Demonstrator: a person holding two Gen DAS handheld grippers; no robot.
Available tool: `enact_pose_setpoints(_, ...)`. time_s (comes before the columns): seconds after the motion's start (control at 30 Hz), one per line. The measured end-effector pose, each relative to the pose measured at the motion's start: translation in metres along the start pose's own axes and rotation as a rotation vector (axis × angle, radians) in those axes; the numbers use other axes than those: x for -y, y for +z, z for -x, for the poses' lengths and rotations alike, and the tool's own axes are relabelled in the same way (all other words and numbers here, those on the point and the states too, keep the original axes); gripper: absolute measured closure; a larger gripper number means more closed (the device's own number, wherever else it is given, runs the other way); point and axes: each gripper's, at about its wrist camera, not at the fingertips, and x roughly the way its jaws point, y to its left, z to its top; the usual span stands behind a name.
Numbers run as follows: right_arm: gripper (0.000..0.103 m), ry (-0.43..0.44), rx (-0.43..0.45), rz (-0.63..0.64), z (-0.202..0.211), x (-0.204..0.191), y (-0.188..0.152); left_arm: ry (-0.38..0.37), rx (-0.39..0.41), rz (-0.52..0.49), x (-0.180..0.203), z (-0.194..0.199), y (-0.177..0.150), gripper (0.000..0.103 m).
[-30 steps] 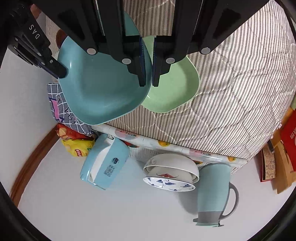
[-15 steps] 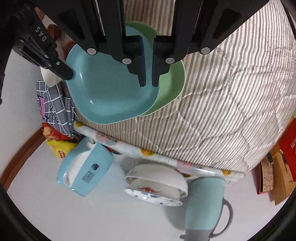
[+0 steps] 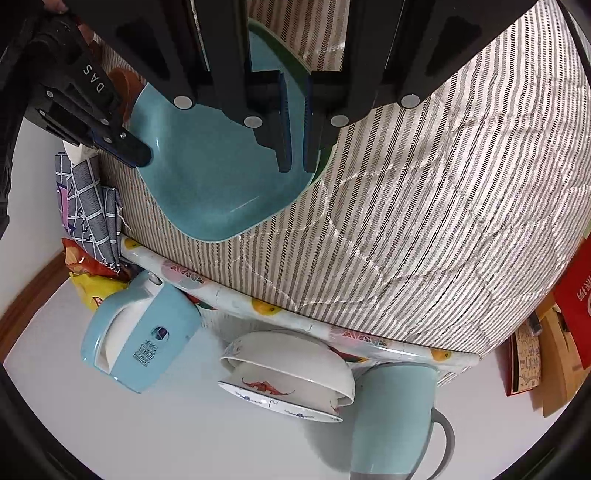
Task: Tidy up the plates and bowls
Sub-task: 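Open both grippers and move them toward the small brown bowl, then close both grippers on the rim of the small brown bowl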
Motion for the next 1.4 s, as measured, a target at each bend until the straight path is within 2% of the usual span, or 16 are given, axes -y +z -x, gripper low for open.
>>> enact_pose_setpoints(0.07, 0.077, -0.001, -0.002, 0.006, -0.003, -0.002, 0.001, -0.003, -0.003, 0.002, 0.000, -0.002, 0.000, 0.096)
enact_pose_setpoints(0.13, 0.069, -0.012, 0.011, 0.009, -0.002, -0.001, 0.002, -0.003, -0.005, 0.000, 0.000, -0.003, 0.000, 0.096)
enact_pose_setpoints(0.43, 0.068, -0.024, 0.055, -0.062, 0.024, 0.024, -0.008, -0.014, 0.016, -0.041, 0.016, 0.007, -0.003, 0.096)
enact_pose_setpoints(0.63, 0.057, -0.071, 0.105, -0.143, 0.057, 0.060, -0.028, -0.039, 0.024, -0.088, 0.043, 0.019, -0.012, 0.096)
enact_pose_setpoints(0.97, 0.054, -0.162, 0.155, -0.270, 0.107, 0.124, -0.077, -0.054, 0.027, -0.165, 0.099, 0.036, -0.036, 0.074)
enact_pose_setpoints(1.03, 0.050, -0.175, 0.147, -0.294, 0.115, 0.137, -0.088, -0.054, 0.035, -0.181, 0.110, 0.040, -0.042, 0.072)
enact_pose_setpoints(1.13, 0.049, -0.178, 0.141, -0.315, 0.124, 0.152, -0.102, -0.057, 0.047, -0.201, 0.124, 0.044, -0.047, 0.064)
enact_pose_setpoints(1.3, 0.049, -0.175, 0.129, -0.344, 0.134, 0.175, -0.123, -0.046, 0.076, -0.215, 0.146, 0.045, -0.058, 0.063)
enact_pose_setpoints(1.4, 0.049, -0.154, 0.111, -0.379, 0.134, 0.190, -0.137, -0.048, 0.054, -0.223, 0.155, 0.039, -0.065, 0.063)
